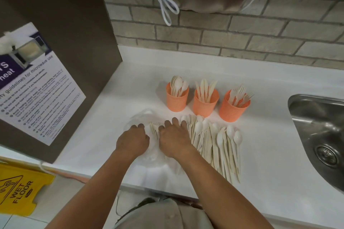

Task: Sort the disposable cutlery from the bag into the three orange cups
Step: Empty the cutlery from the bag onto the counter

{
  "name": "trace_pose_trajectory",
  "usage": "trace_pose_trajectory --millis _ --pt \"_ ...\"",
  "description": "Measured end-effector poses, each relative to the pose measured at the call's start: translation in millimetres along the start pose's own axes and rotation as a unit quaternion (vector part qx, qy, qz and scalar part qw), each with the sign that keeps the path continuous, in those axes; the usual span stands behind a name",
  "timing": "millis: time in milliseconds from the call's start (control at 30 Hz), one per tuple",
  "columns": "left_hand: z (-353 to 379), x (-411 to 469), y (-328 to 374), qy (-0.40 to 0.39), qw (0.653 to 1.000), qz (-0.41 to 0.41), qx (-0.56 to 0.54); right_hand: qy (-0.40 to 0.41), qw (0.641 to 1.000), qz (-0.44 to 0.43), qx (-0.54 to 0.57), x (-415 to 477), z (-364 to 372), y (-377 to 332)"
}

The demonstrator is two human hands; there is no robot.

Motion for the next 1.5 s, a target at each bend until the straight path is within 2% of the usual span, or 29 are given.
trace_pose_trajectory --millis 200,400,567,733,1033,1200,1333,1400,1500 --pt "5.0 15.8 1.3 -0.018 0.999 0.036 -0.030 0.019 0.992 0.119 0.040 18.5 14.4 -15.1" --pt "16.7 25.4 -6.7 -0.089 0.992 0.045 -0.076 -0.017 0.974 0.206 0.097 34.8 36.5 -17.0" --pt "16.5 34.5 -12.2 -0.096 0.988 0.050 -0.110 -0.041 0.968 0.235 0.079 44.7 42.2 -26.3" --pt "11.8 38.6 -14.5 -0.093 0.986 0.049 -0.127 0.007 0.953 0.274 0.131 46.1 38.7 -30.0" --pt "11.4 46.7 -16.3 -0.090 0.984 0.064 -0.143 0.096 0.927 0.269 0.242 24.5 36.3 -23.0" --pt "14.0 55.7 -22.8 -0.100 0.986 0.051 -0.127 0.176 0.869 0.271 0.374 21.7 35.1 -8.0" --pt "15.3 55.9 -23.2 -0.080 0.991 0.061 -0.093 0.265 0.815 0.321 0.403 22.0 22.3 3.8" --pt "17.1 54.6 -21.5 -0.072 0.993 0.078 -0.051 0.312 0.758 0.370 0.437 21.2 12.1 10.7" --pt "11.0 55.6 -17.7 -0.033 0.993 0.110 -0.015 0.356 0.638 0.403 0.552 18.2 -13.3 17.3"
Point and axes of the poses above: each hand's wrist, its own x-axis towards the middle knuckle, its own z-axis out of the palm, y = z × x, the point moved 4 cm from there along x, towards the middle knuckle, and after that the axes turned 14 degrees about y, right-handed, at the moved point
